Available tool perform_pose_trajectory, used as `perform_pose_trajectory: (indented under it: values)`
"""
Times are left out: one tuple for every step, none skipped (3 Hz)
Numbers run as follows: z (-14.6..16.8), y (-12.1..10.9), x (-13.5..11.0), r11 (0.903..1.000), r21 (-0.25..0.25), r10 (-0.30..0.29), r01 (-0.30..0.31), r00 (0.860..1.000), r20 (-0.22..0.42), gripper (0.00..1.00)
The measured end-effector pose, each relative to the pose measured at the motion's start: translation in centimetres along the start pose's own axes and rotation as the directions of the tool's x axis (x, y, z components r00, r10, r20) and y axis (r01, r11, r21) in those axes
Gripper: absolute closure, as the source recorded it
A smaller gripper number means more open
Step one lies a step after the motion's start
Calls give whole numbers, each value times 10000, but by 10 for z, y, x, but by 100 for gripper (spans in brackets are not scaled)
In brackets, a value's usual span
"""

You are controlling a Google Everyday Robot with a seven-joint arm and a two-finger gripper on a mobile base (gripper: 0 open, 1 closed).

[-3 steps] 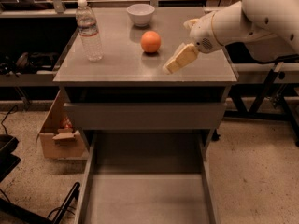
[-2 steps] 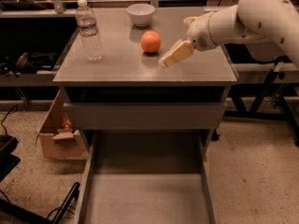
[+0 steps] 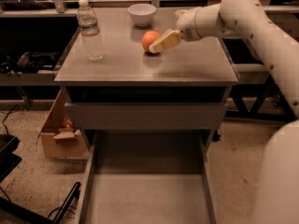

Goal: Place orange into middle drawer

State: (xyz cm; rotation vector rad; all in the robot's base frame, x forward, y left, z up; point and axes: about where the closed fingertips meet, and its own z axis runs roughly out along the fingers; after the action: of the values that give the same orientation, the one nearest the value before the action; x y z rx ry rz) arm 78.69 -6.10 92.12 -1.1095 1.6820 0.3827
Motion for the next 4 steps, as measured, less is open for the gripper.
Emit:
perform_pose_trajectory:
  values:
    - [34,-8,7,9985,-405,350,-356,9992,-168,0]
    - [65,-5,22,9926,-880,814,-837,9962,-300,0]
    - [94,2,34,9847,-1351,1049,-1098,9936,-426,17]
    - [111,5,41,9796,-1589,1185,-1234,9921,-402,41]
